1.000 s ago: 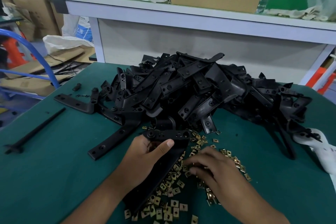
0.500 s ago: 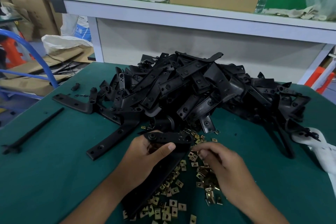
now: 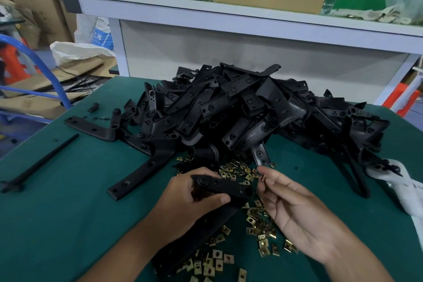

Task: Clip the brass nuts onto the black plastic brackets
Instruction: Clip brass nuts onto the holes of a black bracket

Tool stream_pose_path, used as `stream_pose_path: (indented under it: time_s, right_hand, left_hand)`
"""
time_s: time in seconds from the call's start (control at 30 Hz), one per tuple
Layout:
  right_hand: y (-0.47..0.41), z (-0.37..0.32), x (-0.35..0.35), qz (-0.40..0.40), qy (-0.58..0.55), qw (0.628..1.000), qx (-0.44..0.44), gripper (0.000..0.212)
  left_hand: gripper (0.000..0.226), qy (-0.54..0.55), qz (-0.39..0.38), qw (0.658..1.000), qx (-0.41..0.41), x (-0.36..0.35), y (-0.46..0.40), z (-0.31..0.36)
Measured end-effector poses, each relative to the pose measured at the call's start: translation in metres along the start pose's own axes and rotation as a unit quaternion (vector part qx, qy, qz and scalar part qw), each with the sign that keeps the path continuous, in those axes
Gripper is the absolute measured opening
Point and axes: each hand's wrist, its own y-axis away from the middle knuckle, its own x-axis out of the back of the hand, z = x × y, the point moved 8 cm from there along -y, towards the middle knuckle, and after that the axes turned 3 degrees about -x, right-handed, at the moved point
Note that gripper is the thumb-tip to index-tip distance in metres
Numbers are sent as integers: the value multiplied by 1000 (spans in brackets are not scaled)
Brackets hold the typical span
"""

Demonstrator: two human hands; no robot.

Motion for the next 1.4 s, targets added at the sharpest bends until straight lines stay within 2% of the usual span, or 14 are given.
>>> stream_pose_path:
  time_s: [0.13, 0.27, 0.47, 0.63, 0.73, 0.97, 1.07, 1.17, 1.27, 1.4]
  right_hand:
    - [-1, 2, 2, 11, -11, 1000, -1, 23]
    - [-1, 3, 2, 12, 5, 1000, 1, 18]
    - [1, -2, -5, -3, 64, 998, 26, 9]
    - [4, -3, -9, -28, 122, 991, 49, 13]
    - [6, -5, -14, -30, 168, 983, 69, 4]
    - [8, -10, -11, 1, 270, 954, 130, 31]
    - [10, -13, -14, -6, 278, 949, 150, 29]
    - [9, -11, -14, -19, 287, 946, 147, 41]
    - [10, -10, -19, -28, 287, 945, 156, 24]
    - [12, -9, -22, -30, 273, 947, 167, 14]
  left_hand:
    - [13, -20, -17, 1000, 0, -5, 1, 3]
    - [22, -45, -33, 998, 1, -10, 3, 3]
    - [27, -66, -46, 997, -8, -17, 5, 3]
    - [27, -69, -49, 996, -10, -18, 6, 2]
    - [27, -76, -50, 996, -12, -17, 6, 2]
    - [20, -73, -83, 994, -1, -21, 7, 3]
    - [11, -99, -79, 992, -2, -21, 6, 3]
    - [10, -103, -66, 992, -10, -19, 5, 1]
    - [10, -92, -69, 993, -19, -22, 6, 1]
    - [18, -89, -73, 993, -21, -23, 6, 0]
